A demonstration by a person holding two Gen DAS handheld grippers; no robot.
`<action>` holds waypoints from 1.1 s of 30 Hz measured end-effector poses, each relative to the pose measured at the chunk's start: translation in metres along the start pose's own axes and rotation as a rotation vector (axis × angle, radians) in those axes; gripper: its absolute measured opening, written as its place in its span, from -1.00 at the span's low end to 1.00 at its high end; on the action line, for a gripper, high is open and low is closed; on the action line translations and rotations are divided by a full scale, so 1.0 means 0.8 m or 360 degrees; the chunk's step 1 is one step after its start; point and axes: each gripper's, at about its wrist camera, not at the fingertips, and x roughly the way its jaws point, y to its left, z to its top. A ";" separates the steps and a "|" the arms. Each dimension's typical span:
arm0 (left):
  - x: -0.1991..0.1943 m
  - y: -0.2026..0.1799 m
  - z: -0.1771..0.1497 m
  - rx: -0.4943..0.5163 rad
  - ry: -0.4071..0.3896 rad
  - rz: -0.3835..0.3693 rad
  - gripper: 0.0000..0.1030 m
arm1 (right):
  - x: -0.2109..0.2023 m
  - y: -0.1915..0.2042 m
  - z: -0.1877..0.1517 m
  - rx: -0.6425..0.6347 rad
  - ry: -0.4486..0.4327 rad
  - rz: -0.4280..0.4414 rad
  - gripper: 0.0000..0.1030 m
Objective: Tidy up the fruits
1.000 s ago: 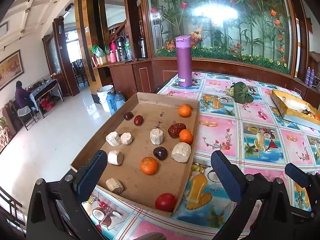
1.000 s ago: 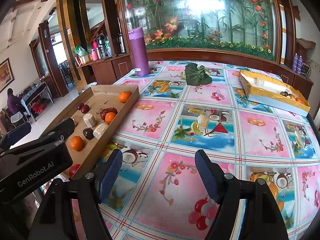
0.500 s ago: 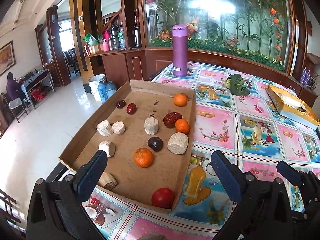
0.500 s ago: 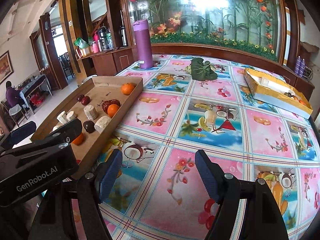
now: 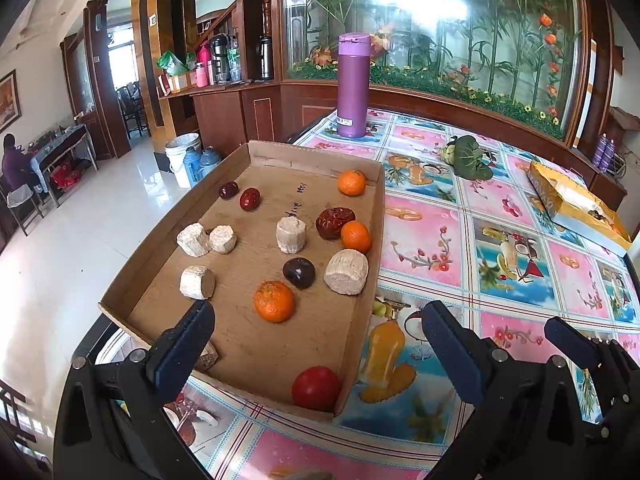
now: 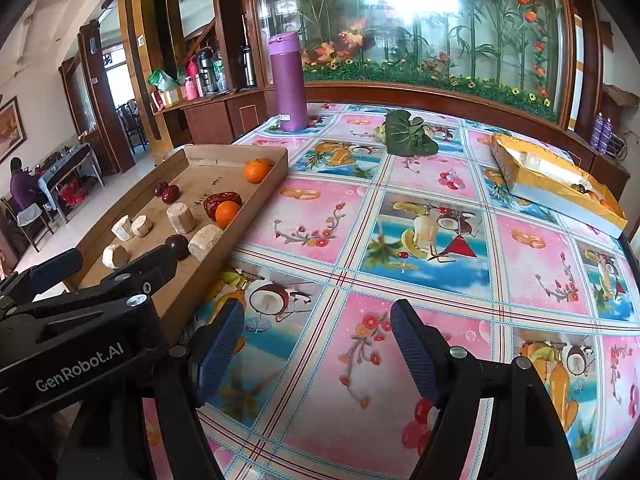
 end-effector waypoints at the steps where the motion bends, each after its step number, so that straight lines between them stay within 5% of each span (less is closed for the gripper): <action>1: 0.001 0.000 0.000 -0.0001 0.0003 -0.0001 1.00 | 0.000 0.000 0.000 0.0000 0.0000 -0.0001 0.56; 33: 0.011 0.007 -0.007 -0.0042 0.0057 -0.0035 1.00 | 0.005 0.024 -0.005 -0.0076 0.0027 0.0003 0.57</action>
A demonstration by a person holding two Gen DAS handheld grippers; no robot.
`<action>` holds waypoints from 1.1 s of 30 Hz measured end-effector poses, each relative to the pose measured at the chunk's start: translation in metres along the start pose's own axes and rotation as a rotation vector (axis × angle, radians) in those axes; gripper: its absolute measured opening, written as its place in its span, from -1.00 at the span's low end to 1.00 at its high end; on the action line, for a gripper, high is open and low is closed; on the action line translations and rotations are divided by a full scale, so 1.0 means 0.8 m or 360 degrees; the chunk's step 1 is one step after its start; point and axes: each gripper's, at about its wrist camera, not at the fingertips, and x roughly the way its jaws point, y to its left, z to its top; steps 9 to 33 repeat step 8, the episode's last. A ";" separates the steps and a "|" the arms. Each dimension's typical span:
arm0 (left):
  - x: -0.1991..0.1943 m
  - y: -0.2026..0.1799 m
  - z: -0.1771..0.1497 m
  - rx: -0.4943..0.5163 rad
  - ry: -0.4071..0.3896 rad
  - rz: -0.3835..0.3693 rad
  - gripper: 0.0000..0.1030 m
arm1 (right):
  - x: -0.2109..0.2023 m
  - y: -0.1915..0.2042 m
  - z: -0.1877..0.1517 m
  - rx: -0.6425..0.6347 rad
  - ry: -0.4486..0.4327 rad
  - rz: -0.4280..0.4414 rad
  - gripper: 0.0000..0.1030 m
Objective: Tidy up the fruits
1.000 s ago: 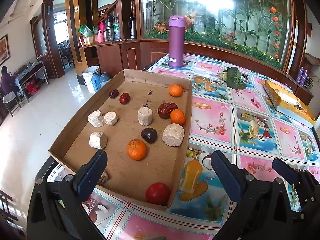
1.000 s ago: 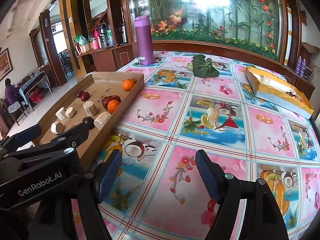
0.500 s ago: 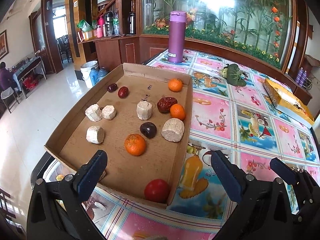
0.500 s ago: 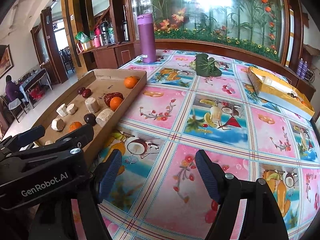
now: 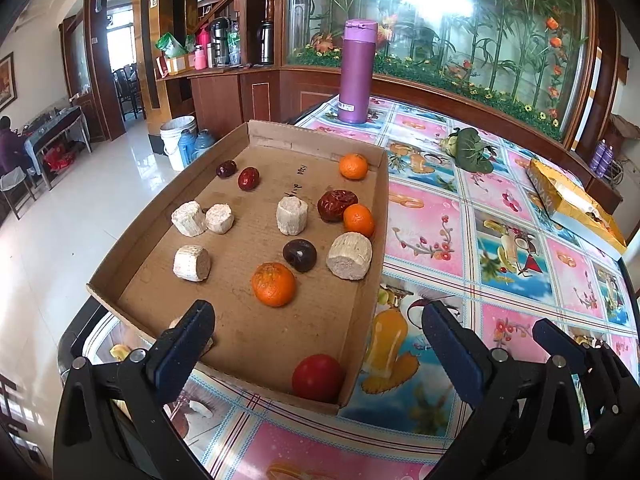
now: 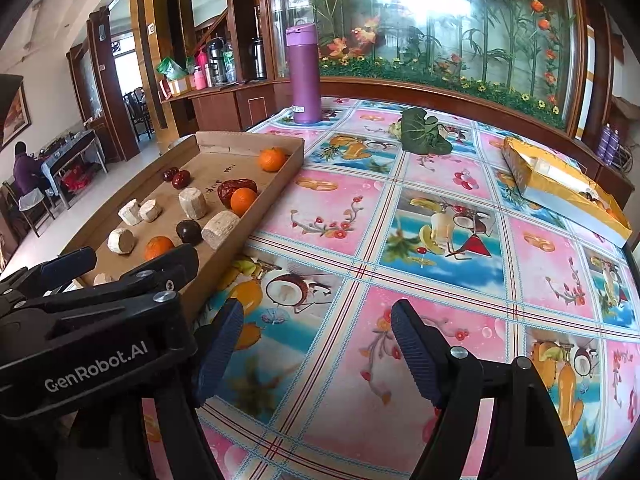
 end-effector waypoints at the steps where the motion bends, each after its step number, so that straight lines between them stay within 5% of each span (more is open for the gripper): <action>1: 0.000 0.000 -0.001 -0.0001 0.0000 0.0001 1.00 | 0.000 0.001 0.000 -0.0004 0.0000 0.0002 0.57; 33: -0.004 -0.003 -0.005 -0.0006 0.0028 0.0012 1.00 | -0.001 0.005 -0.002 -0.0005 0.0003 0.0019 0.59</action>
